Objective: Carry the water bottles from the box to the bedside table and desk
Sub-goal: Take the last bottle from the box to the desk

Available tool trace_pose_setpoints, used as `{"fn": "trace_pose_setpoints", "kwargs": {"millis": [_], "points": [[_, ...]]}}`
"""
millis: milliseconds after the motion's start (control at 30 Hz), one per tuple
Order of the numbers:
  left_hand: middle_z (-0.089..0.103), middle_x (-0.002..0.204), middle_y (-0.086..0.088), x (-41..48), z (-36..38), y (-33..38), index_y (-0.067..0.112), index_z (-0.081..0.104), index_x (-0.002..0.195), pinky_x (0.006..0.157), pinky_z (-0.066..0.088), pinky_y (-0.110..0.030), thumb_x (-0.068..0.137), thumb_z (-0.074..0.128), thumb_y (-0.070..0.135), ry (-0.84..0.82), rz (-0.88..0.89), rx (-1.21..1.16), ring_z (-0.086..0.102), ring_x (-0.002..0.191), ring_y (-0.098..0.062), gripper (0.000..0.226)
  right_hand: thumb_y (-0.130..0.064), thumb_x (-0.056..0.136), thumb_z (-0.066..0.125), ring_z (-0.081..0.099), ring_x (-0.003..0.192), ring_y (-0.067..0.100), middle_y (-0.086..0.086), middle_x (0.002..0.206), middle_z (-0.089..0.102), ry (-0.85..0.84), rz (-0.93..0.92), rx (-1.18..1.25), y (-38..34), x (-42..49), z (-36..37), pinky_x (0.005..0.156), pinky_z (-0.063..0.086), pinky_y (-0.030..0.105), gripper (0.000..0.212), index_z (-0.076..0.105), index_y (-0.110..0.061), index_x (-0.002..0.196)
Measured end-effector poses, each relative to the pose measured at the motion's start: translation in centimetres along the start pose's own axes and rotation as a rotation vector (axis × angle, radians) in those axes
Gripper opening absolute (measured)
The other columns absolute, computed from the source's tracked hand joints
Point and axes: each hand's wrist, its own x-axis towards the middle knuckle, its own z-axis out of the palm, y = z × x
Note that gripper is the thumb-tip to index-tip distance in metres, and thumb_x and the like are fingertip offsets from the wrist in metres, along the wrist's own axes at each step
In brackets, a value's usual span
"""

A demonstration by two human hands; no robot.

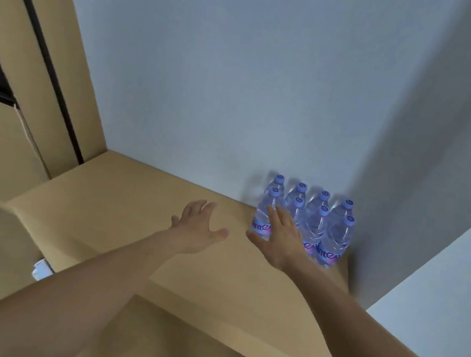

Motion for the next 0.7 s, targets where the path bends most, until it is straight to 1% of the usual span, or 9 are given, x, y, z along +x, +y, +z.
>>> {"fn": "trace_pose_setpoints", "kwargs": {"millis": [133, 300, 433, 567, 700], "points": [[0.001, 0.169, 0.002, -5.0, -3.8, -6.9, 0.027, 0.009, 0.16, 0.121, 0.01, -0.054, 0.094, 0.046, 0.065, 0.068, -0.069, 0.013, -0.005, 0.155, -0.021, 0.085, -0.065, 0.092, 0.044, -0.001, 0.153, 0.021, 0.001, 0.166, 0.003, -0.052, -0.109, -0.076, -8.5, -1.4, 2.9, 0.121, 0.012, 0.049, 0.083, 0.012, -0.024, 0.157], [-0.001, 0.169, 0.001, -12.5, -8.7, -17.8, 0.026, 0.009, 0.16, 0.121, 0.007, -0.057, 0.097, 0.041, 0.062, 0.128, -0.223, 0.07, -0.008, 0.155, -0.022, 0.079, -0.068, 0.093, 0.04, -0.002, 0.153, 0.02, 0.001, 0.167, 0.001, -0.143, -0.265, -0.138, -21.1, -3.6, 7.8, 0.121, 0.013, 0.049, 0.083, 0.009, -0.026, 0.158], [0.002, 0.169, -0.003, -17.9, -11.2, -26.2, 0.022, 0.012, 0.16, 0.122, 0.011, -0.056, 0.098, 0.042, 0.06, 0.167, -0.336, 0.004, -0.003, 0.155, -0.025, 0.079, -0.068, 0.093, 0.038, -0.002, 0.153, 0.02, 0.0, 0.167, 0.001, -0.227, -0.409, -0.151, -30.8, -5.3, 12.0, 0.121, 0.013, 0.05, 0.082, 0.007, -0.027, 0.158], [0.004, 0.169, -0.002, -22.5, -13.3, -33.1, 0.021, 0.014, 0.16, 0.122, 0.01, -0.052, 0.097, 0.044, 0.06, 0.22, -0.451, -0.032, 0.001, 0.155, -0.024, 0.079, -0.068, 0.093, 0.038, -0.002, 0.153, 0.021, -0.001, 0.167, 0.0, -0.327, -0.525, -0.186, -38.4, -6.0, 15.9, 0.121, 0.013, 0.051, 0.083, 0.005, -0.029, 0.158], [0.006, 0.168, -0.002, -25.6, -15.2, -39.3, 0.019, 0.015, 0.159, 0.122, 0.007, -0.057, 0.098, 0.042, 0.06, 0.257, -0.568, -0.034, -0.001, 0.155, -0.022, 0.079, -0.068, 0.093, 0.038, -0.002, 0.153, 0.02, -0.001, 0.167, 0.001, -0.403, -0.634, -0.222, -45.1, -5.6, 20.0, 0.121, 0.012, 0.048, 0.084, 0.005, -0.028, 0.158]]}}
